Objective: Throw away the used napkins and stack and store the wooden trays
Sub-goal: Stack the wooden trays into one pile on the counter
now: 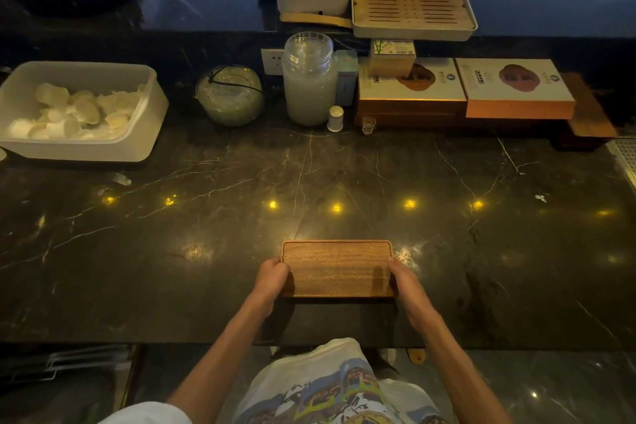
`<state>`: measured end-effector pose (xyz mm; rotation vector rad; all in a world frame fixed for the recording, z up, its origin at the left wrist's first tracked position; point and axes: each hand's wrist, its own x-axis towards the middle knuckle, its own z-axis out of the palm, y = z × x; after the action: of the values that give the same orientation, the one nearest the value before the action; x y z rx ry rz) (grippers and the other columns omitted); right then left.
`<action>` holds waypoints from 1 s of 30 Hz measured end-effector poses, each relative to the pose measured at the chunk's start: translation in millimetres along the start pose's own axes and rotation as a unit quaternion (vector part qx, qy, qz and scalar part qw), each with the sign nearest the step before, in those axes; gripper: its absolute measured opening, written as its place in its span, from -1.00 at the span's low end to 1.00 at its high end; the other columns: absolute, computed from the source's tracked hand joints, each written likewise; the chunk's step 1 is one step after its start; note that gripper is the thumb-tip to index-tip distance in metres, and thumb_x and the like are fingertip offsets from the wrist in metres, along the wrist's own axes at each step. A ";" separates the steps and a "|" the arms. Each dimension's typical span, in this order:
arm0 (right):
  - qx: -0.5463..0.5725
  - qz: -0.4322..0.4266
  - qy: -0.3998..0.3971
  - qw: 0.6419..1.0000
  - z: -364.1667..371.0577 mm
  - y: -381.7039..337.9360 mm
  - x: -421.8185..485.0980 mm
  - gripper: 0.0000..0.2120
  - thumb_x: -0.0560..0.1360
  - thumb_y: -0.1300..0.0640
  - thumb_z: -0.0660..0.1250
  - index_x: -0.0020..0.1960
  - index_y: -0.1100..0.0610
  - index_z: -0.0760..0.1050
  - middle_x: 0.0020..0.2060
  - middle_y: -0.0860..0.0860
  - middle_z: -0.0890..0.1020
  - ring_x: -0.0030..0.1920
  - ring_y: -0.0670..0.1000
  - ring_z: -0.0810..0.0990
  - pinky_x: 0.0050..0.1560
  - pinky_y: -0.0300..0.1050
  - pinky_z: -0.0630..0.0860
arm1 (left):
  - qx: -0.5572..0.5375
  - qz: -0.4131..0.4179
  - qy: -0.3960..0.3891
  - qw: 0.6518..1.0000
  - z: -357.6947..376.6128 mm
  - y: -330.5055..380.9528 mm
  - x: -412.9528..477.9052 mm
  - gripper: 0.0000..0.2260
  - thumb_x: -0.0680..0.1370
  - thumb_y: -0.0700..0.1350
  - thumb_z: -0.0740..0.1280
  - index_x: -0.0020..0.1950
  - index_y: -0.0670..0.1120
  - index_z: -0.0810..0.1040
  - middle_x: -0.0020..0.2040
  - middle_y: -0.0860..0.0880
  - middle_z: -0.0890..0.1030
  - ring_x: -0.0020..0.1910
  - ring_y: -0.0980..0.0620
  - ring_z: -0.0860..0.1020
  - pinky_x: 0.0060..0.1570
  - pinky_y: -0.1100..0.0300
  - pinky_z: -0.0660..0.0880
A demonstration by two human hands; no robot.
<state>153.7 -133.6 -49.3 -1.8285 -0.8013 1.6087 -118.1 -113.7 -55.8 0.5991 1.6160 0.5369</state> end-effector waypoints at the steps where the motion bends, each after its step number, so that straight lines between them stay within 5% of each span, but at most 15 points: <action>1: 0.000 0.004 -0.006 1.000 -1.5 1.0 1.6 -0.64 0.65 -0.11 0.07 0.26 -0.04 0.54 0.10 -0.04 0.68 0.14 -0.04 0.62 0.21 0.00 0.51 | 0.005 -0.002 -0.003 1.000 -1.4 0.4 1.0 -0.81 0.61 -0.19 0.20 0.10 -0.08 0.59 0.06 -0.12 0.67 0.05 -0.06 0.63 0.08 -0.01 0.60; 4: 0.007 0.018 -0.027 0.999 -11.0 2.7 6.0 -0.61 0.65 -0.13 0.05 0.16 -0.03 0.61 0.05 0.00 0.71 0.13 0.01 0.65 0.28 0.11 0.48 | 0.026 -0.020 -0.016 0.999 -9.4 5.7 3.7 -0.83 0.61 -0.20 0.19 0.05 -0.10 0.58 0.08 -0.15 0.65 0.08 -0.09 0.61 0.17 -0.07 0.56; 7: -0.009 0.021 0.001 1.000 -19.8 0.5 11.5 -0.68 0.62 -0.09 0.15 0.11 0.00 0.63 0.02 0.02 0.72 0.08 0.01 0.67 0.23 0.07 0.52 | 0.030 -0.025 0.010 0.999 -17.2 14.4 3.5 -0.87 0.61 -0.25 0.19 -0.04 -0.12 0.52 0.07 -0.18 0.60 0.00 -0.04 0.58 -0.08 0.09 0.56; 9: -0.034 0.021 0.023 0.999 -18.9 -2.1 14.5 -0.74 0.60 -0.05 0.23 0.18 0.04 0.56 0.08 0.05 0.68 0.02 -0.03 0.65 0.04 -0.06 0.58 | 0.039 -0.018 0.009 0.999 -17.6 18.3 3.3 -0.91 0.61 -0.23 0.23 0.06 -0.07 0.46 0.03 -0.11 0.58 -0.06 0.03 0.56 -0.22 0.20 0.49; 12: -0.092 0.016 0.030 0.995 -11.7 -7.2 20.6 -0.59 0.56 -0.02 0.32 0.35 0.11 0.42 0.12 0.01 0.60 -0.02 -0.11 0.58 -0.16 -0.23 0.51 | 0.074 -0.024 -0.020 0.997 -12.1 22.1 6.3 -0.71 0.58 -0.19 0.33 0.30 -0.16 0.43 0.06 -0.09 0.59 -0.06 0.05 0.58 -0.24 0.22 0.53; 15: -0.127 0.033 0.031 0.991 -6.3 -12.6 29.5 -0.48 0.49 0.09 0.43 0.39 0.19 0.37 0.18 0.08 0.59 0.03 -0.03 0.57 -0.05 -0.18 0.53 | 0.104 -0.039 -0.006 0.994 -7.4 26.5 12.3 -0.61 0.53 -0.24 0.39 0.32 -0.17 0.38 0.13 -0.11 0.56 0.01 0.00 0.56 -0.14 0.17 0.53; 18: -0.134 0.070 0.036 0.988 -6.2 -20.2 37.2 -0.43 0.44 0.18 0.48 0.38 0.22 0.34 0.14 0.09 0.56 0.07 0.04 0.55 -0.06 -0.14 0.54 | 0.075 -0.098 0.009 0.992 -5.9 33.2 17.9 -0.59 0.50 -0.31 0.39 0.30 -0.15 0.36 -0.03 -0.07 0.52 -0.08 -0.01 0.51 -0.21 0.11 0.49; 21: -0.154 0.075 0.016 0.985 -11.8 -26.1 42.0 -0.38 0.43 0.19 0.49 0.40 0.23 0.31 0.23 0.15 0.53 0.21 0.12 0.53 0.19 0.02 0.53 | 0.080 -0.111 0.004 0.991 -7.5 37.5 21.5 -0.60 0.48 -0.38 0.36 0.26 -0.14 0.38 -0.01 -0.11 0.52 0.04 -0.10 0.51 0.08 -0.07 0.53; 23: -0.163 0.045 0.005 0.986 -19.3 -29.2 40.5 -0.36 0.42 0.18 0.50 0.41 0.20 0.30 0.23 0.11 0.53 0.22 0.08 0.53 0.22 0.00 0.52 | 0.072 -0.075 -0.007 0.995 -11.1 37.6 21.7 -0.58 0.47 -0.38 0.37 0.27 -0.13 0.38 0.08 -0.12 0.53 0.16 -0.13 0.49 0.23 -0.12 0.49; 27: -0.139 -0.071 -0.014 0.988 -29.4 -33.9 24.5 -0.48 0.45 0.25 0.46 0.31 0.01 0.33 0.12 -0.10 0.50 0.04 -0.17 0.54 -0.21 -0.38 0.55 | 0.111 0.113 -0.027 0.987 -24.6 31.1 15.5 -0.57 0.44 -0.35 0.44 0.14 0.05 0.41 0.15 -0.01 0.42 0.17 0.00 0.47 0.21 0.06 0.50; 30: -0.223 -0.164 0.021 0.961 -28.7 -29.1 16.9 -0.50 0.43 0.32 0.45 0.28 0.05 0.36 0.16 -0.08 0.43 0.14 -0.11 0.51 -0.02 -0.37 0.52 | 0.161 0.231 -0.016 0.959 -27.0 25.2 9.4 -0.48 0.38 -0.40 0.46 0.00 0.16 0.38 0.09 0.14 0.34 0.11 0.10 0.47 -0.02 0.32 0.52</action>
<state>181.9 -102.6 -35.2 -1.8854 -1.4568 1.2397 -143.8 -88.6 -43.1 1.2428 1.5447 0.6016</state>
